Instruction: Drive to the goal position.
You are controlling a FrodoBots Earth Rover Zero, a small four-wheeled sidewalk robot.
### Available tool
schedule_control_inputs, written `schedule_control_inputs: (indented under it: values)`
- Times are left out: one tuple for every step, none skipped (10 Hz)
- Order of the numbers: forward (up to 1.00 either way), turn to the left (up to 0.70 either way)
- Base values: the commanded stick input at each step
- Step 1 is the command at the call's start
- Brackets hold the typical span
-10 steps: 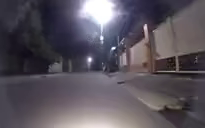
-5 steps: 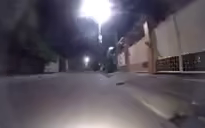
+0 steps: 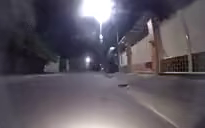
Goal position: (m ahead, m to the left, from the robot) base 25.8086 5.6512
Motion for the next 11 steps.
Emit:
schedule_control_inputs:
  values:
    - [0.7, 0.0]
    - [0.7, 0.0]
    - [0.7, -0.24]
    - [0.7, -0.35]
    - [0.7, -0.35]
    - [0.7, -0.06]
    - [0.7, 0.0]
    - [0.7, 0.0]
    - [0.7, 0.0]
    - [0.7, 0.0]
    - [0.7, 0.0]
